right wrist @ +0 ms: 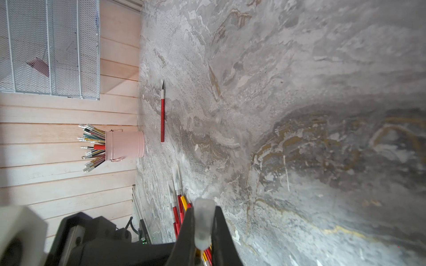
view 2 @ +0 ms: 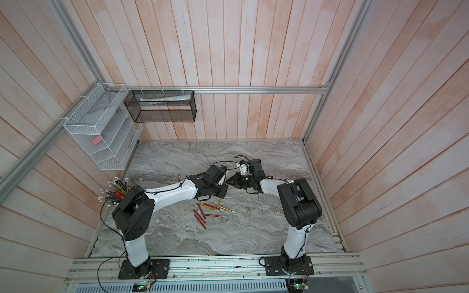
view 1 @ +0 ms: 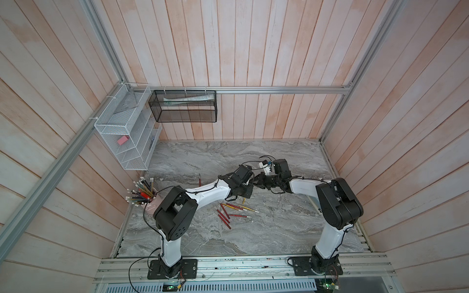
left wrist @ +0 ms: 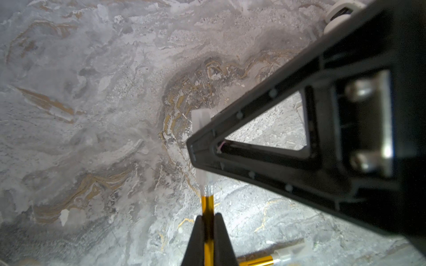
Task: Remove protective caps from carving knives
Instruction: Remove the protective sleeve from the carving knife.
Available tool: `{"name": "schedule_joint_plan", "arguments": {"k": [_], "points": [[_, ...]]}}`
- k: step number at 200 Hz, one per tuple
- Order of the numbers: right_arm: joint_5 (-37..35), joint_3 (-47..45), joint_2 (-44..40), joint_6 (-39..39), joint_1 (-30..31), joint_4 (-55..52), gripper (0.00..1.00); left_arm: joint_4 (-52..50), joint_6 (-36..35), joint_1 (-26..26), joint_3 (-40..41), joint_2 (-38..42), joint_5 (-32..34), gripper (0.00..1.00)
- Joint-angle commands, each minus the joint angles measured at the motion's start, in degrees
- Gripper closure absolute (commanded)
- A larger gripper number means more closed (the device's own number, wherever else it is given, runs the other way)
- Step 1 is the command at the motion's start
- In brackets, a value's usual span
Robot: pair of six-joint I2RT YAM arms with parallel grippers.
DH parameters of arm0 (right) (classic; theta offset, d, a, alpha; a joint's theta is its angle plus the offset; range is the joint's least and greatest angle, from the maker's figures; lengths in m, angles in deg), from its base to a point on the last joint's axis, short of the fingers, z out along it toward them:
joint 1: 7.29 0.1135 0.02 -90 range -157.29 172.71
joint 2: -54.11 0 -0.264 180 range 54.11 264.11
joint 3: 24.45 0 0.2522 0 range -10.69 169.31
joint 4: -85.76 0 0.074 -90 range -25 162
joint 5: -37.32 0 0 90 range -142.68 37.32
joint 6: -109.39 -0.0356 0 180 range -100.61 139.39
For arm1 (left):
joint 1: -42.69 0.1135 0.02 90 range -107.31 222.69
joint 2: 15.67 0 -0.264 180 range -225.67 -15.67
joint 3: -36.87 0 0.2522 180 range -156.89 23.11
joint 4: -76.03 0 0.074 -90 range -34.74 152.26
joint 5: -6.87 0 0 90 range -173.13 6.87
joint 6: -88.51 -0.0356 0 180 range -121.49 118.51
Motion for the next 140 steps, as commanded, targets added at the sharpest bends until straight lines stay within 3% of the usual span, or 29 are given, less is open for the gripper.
{"name": "schedule_joint_plan", "arguments": {"k": [1, 88, 120, 140], "points": [[0.4, 1.4, 1.6, -0.4, -0.4, 1.8, 1.0, -0.1, -0.3, -0.5, 0.7, 1.9, -0.5, 1.0], [2.7, 5.5, 1.4, -4.4, -5.4, 4.8, 1.0, 0.5, 0.2, -0.4, 2.3, 2.5, -0.8, 1.0], [1.6, 8.2, 1.6, -2.5, -6.4, 1.8, 1.0, 0.7, 0.3, -0.5, 2.7, 2.2, -0.8, 1.0], [-2.9, 9.9, 1.0, 2.0, -6.7, -4.8, 1.0, -0.1, 0.6, -0.3, 2.7, 2.1, 0.8, 1.0]]}}
